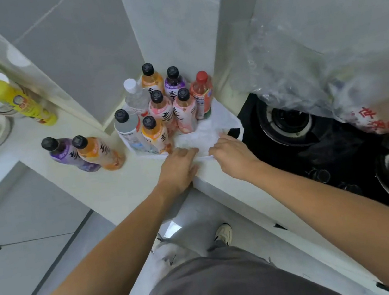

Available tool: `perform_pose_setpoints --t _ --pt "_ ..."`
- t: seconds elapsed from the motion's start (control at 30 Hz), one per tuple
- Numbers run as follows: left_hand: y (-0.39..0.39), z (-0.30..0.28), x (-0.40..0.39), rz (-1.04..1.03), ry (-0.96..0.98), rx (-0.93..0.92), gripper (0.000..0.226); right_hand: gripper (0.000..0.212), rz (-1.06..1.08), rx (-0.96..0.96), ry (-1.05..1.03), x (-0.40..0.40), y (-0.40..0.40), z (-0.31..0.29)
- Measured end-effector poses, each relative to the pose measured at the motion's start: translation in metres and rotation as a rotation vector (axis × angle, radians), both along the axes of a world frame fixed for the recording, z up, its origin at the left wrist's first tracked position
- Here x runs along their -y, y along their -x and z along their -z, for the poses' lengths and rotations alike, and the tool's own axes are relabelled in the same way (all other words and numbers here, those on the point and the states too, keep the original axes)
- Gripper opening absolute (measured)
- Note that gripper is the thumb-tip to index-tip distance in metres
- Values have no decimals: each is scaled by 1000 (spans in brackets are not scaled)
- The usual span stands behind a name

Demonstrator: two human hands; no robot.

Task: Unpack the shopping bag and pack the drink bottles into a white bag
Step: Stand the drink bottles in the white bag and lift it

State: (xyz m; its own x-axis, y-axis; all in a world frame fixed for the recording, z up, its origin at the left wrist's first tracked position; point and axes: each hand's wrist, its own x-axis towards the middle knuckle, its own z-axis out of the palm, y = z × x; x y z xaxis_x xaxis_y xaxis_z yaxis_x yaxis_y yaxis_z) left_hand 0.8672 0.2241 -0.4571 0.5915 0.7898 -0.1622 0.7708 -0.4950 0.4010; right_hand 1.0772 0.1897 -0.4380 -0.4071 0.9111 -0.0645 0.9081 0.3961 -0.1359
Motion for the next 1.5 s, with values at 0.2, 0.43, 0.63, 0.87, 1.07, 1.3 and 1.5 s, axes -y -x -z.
perform_pose_setpoints --t 0.2,0.43,0.63,0.87,1.07,1.3,1.5 --pt "9 8 3 39 -81 -67 15 13 -162 29 153 -9 -24 10" --pt "28 6 12 60 -92 -97 23 41 -237 322 172 -36 -36 3" --pt "37 2 12 42 -57 -112 32 38 -248 333 130 -51 -44 -2" --pt "38 0 10 9 -20 -96 30 29 -126 426 250 -51 -51 -15" --pt "60 -1 14 -10 -55 -38 23 72 -114 229 169 -35 -39 -12" --pt "120 -23 27 -132 -126 34 41 59 -85 -173 128 -14 41 -42" --pt "188 -61 23 -147 -315 139 29 49 19 -452 76 -9 136 -55"
